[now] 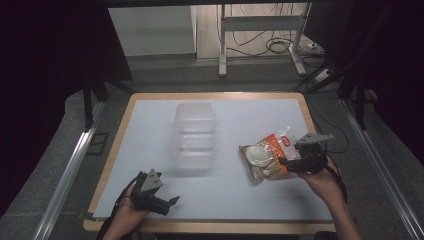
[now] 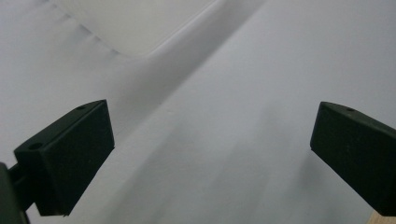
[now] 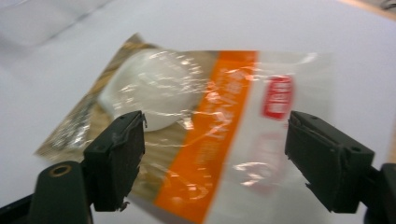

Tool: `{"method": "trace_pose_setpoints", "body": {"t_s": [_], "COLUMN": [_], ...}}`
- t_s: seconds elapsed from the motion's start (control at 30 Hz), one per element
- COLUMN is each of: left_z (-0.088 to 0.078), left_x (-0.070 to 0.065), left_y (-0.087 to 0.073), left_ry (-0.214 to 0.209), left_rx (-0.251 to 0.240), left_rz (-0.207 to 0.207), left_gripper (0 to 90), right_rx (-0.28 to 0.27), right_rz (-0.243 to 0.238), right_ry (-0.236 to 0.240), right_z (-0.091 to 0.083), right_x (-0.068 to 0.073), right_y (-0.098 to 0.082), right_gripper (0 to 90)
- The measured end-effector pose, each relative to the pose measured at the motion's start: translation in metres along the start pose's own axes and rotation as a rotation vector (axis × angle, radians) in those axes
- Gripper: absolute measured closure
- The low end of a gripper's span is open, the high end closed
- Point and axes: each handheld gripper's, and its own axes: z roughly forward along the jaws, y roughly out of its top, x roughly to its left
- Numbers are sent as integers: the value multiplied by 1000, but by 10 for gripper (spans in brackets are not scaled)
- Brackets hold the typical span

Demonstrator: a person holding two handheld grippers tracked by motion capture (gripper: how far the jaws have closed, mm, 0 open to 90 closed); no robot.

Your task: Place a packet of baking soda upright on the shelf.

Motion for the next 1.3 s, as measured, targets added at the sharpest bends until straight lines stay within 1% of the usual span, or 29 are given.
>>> {"method": "trace_pose_setpoints", "body": {"t_s": [0.07,0.1,0.13,0.17,0.23,0.3,0.33,0.37,0.43,0.5,0.53,0.6,0.63,0.67,0.7,0.73,0.77,0.83,0.87,0.93,0.97,1.0,1.03,1.07,1.1,1.13,1.2,1.23,1.3], "left_z": [0,0,0,0,0,0,0,0,0,0,0,0,0,0,0,0,0,0,0,1,1,1,1,1,1,1,1,1,1], "left_x": [0,0,0,0,0,0,0,0,0,0,0,0,0,0,0,0,0,0,0,0,0,0,0,0,-1,-1,-1,-1,-1], "left_y": [0,0,0,0,0,0,0,0,0,0,0,0,0,0,0,0,0,0,0,0,0,0,0,0,0,0,0,0,0], "left_ry": [1,0,0,0,0,1,1,1,2,2,2,2,2,2,1,1,2,2,2,2,2,2,1,1,1,2,2,2,2], "left_rx": [1,1,1,1,5,4,4,4,4,4,4,4,4,4,4,4,5,5,5,5,5,5,5,5,5,5,4,4,4], "left_rz": [0,-1,-1,-1,1,1,0,-2,-2,-2,-2,-2,-2,-2,-1,-1,0,2,2,2,2,2,2,2,2,3,3,3,4], "left_gripper": [0,0,0,0,0,0,0,0,0,0,0,0,0,0,0,0,0,0,0,0,0,0,0,0,0,0,0,0,0], "right_rx": [-3,-2,-2,-2,4,13,13,25,32,52,52,58,58,59,56,56,58,83,83,104,110,121,118,118,135,135,147,147,142], "right_rz": [20,33,33,44,66,96,96,115,122,140,140,169,169,180,187,187,183,176,176,169,169,173,183,183,192,192,193,188,176], "right_ry": [-18,-35,-35,-38,-37,-28,-28,-18,-13,8,8,47,47,70,113,113,126,163,163,165,166,160,175,175,174,174,160,157,151], "right_z": [-2,-2,-2,-2,2,11,11,19,24,35,35,44,44,46,50,50,52,57,57,60,61,62,62,62,61,61,60,60,57], "right_x": [-6,-14,-14,-17,-23,-31,-31,-35,-37,-42,-42,-45,-45,-45,-43,-43,-41,-35,-35,-32,-31,-30,-29,-29,-29,-29,-28,-27,-26], "right_y": [0,0,0,0,-1,-1,-1,-2,-2,-3,-3,-5,-5,-5,-6,-6,-6,-6,-6,-5,-5,-5,-5,-5,-5,-5,-4,-3,-1], "right_gripper": [176,165,165,161,151,146,146,146,147,149,149,187,187,205,240,240,253,310,310,372,383,426,535,535,681,681,821,858,877]}}
